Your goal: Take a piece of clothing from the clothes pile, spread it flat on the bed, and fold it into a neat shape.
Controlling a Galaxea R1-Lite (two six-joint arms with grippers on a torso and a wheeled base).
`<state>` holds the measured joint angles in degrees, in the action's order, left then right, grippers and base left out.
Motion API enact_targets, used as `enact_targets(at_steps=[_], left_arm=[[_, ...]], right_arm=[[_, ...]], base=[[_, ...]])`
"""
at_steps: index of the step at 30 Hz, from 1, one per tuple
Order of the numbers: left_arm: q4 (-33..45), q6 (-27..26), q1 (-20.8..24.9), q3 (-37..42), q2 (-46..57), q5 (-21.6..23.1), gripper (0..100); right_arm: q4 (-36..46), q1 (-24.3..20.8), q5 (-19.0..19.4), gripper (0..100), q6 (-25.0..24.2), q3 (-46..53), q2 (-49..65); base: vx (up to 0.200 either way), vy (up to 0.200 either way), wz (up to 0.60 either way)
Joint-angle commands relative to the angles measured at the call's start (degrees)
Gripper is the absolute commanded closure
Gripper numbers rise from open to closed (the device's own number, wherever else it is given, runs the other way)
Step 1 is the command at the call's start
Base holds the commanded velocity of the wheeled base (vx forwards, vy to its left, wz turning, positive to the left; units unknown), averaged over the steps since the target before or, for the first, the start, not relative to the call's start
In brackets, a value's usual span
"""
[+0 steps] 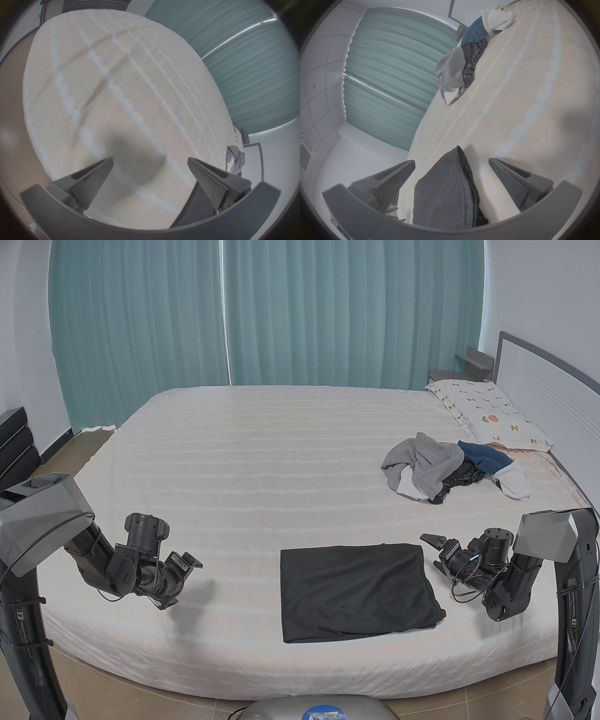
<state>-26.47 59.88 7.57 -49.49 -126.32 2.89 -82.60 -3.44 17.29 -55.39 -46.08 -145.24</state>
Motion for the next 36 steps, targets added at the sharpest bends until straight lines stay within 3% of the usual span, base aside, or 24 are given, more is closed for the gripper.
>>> enact_targets(at_steps=[1,8,36], left_arm=[[0.0,0.0,0.0,-0.3,-0.2,-0.1,0],[0.5,1.6,0.1,-1.8,0.1,0.0,0],[0.4,2.9,2.1,-3.1,-1.0,-0.3,0]], right_arm=[[0.0,0.0,-0.1,0,0.0,0.2,0.2],[-0.1,0.0,-0.1,0,0.0,0.2,0.1],[-0.1,-0.3,-0.4,0,0.1,0.7,0.2]], base=[[0.0,0.0,0.0],[0.0,0.0,0.0],[0.0,-0.2,0.0]])
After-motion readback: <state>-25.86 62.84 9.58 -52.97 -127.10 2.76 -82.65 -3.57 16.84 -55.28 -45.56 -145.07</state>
